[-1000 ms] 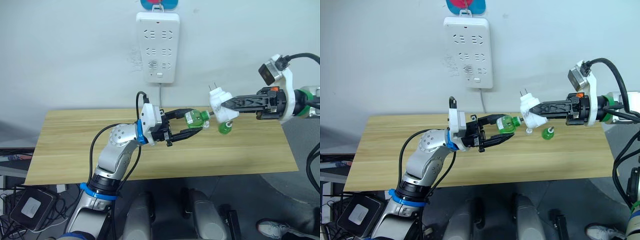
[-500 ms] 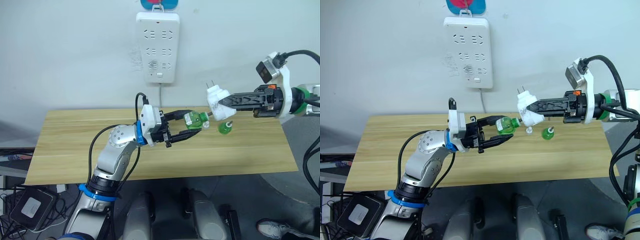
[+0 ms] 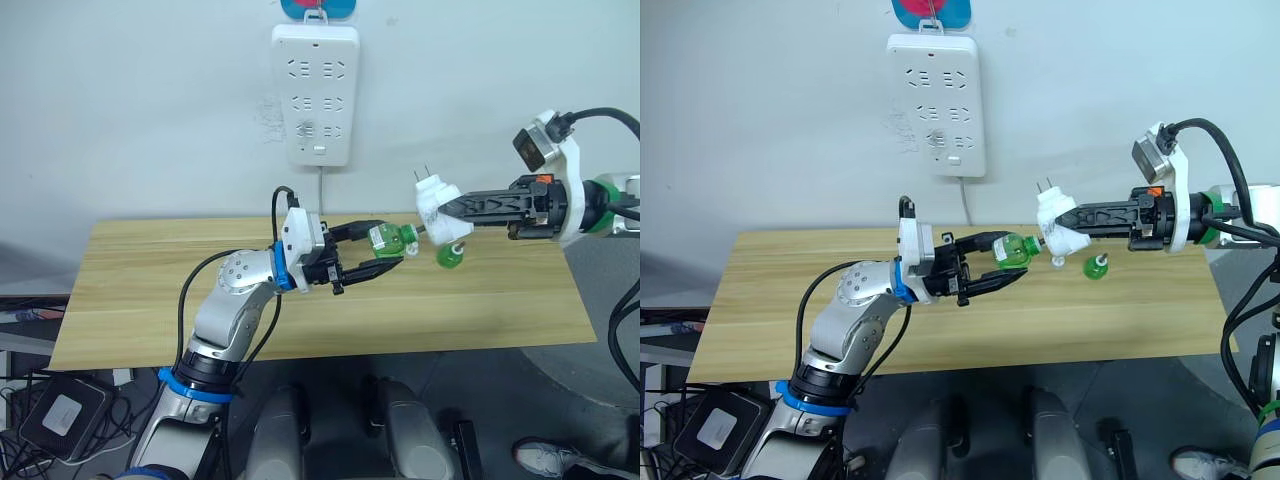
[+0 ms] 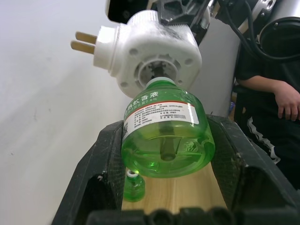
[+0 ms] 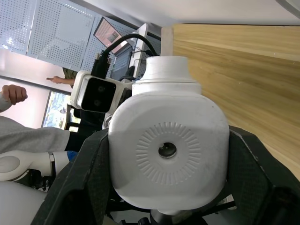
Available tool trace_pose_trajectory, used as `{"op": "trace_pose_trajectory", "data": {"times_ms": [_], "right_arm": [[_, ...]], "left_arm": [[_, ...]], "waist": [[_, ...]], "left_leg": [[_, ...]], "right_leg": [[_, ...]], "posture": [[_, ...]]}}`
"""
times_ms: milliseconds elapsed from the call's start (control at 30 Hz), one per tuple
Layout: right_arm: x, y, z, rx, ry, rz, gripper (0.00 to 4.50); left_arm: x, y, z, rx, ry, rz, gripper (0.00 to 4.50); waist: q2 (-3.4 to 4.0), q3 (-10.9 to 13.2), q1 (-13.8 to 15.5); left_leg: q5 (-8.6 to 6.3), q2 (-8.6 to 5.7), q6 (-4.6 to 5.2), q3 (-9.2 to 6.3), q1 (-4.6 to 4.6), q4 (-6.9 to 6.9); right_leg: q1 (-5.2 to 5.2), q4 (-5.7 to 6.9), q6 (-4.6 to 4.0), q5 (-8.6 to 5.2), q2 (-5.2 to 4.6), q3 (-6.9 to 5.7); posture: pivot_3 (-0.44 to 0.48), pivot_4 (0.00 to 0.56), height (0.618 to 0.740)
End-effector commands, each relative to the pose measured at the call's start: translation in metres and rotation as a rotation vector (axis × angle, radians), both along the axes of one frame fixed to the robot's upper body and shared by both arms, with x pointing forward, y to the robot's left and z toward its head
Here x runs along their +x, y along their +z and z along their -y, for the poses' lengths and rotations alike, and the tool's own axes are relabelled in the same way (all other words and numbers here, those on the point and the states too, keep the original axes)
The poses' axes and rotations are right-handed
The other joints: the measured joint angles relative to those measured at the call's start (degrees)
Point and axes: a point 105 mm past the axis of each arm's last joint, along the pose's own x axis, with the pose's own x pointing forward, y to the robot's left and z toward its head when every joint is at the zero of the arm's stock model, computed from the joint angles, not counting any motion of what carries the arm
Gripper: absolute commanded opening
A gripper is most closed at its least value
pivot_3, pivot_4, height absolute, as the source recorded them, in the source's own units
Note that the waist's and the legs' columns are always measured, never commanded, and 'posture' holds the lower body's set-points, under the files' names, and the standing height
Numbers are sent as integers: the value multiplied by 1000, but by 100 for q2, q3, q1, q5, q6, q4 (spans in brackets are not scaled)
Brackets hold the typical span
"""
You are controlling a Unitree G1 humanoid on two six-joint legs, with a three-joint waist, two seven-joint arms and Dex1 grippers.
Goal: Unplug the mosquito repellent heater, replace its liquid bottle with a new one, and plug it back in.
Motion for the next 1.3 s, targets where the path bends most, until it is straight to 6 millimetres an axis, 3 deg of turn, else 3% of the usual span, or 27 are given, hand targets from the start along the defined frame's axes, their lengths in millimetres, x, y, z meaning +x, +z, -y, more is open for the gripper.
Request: {"op": "trace_pose_trajectory", "data": {"times_ms": [33,400,767,800,900,933,1033,1200,1300], "right_arm": [[-7,8,1,12,19,36,2969],[-7,10,-14,27,65,54,2969],[-23,3,-32,11,160,66,2969],[-25,1,-33,8,163,69,3529],[-27,-4,-31,-6,151,68,4301],[-28,-7,-29,-20,142,66,4479],[-36,-22,-23,-64,129,53,4479],[-65,-56,-11,-183,167,-13,4479],[-71,-69,-1,-249,147,-21,4479]], "left_arm": [[-11,16,2,-35,-31,67,2247],[-12,5,12,5,-70,61,2247],[-14,9,16,6,-90,62,2247],[-14,9,16,4,-88,62,2247],[-11,10,11,-1,-66,59,2247],[-8,12,9,-9,-51,53,2247],[-4,15,4,-23,-19,45,2247],[-6,16,1,-20,-18,38,2247],[-4,18,0,-20,-12,39,2247]], "waist": [[0,0,1],[0,0,-3],[0,0,-3],[0,0,-3],[0,0,-2],[0,0,-2],[-1,1,-3],[-2,1,12],[-2,1,13]], "left_leg": [[0,0,0,0,0,0],[0,0,0,0,0,-1],[0,0,0,0,0,-2],[0,0,0,0,0,-2],[0,0,0,0,0,-3],[0,0,0,0,0,-3],[0,0,1,-2,0,-4],[-1,0,2,-4,-1,-7],[-1,-1,2,-3,-1,-5]], "right_leg": [[0,0,0,0,0,0],[-1,0,0,0,0,0],[0,-2,0,0,0,0],[0,-2,0,0,0,0],[0,-3,0,0,0,1],[0,-3,0,0,0,1],[0,-3,1,0,0,-1],[1,-9,3,-2,0,-3],[1,-8,6,-1,1,-1]], "posture": [[-176,309,740],[-196,316,740],[-204,320,740],[-202,323,740],[-202,323,740],[-202,323,740],[-205,329,740],[-199,331,740],[-196,331,740]]}}
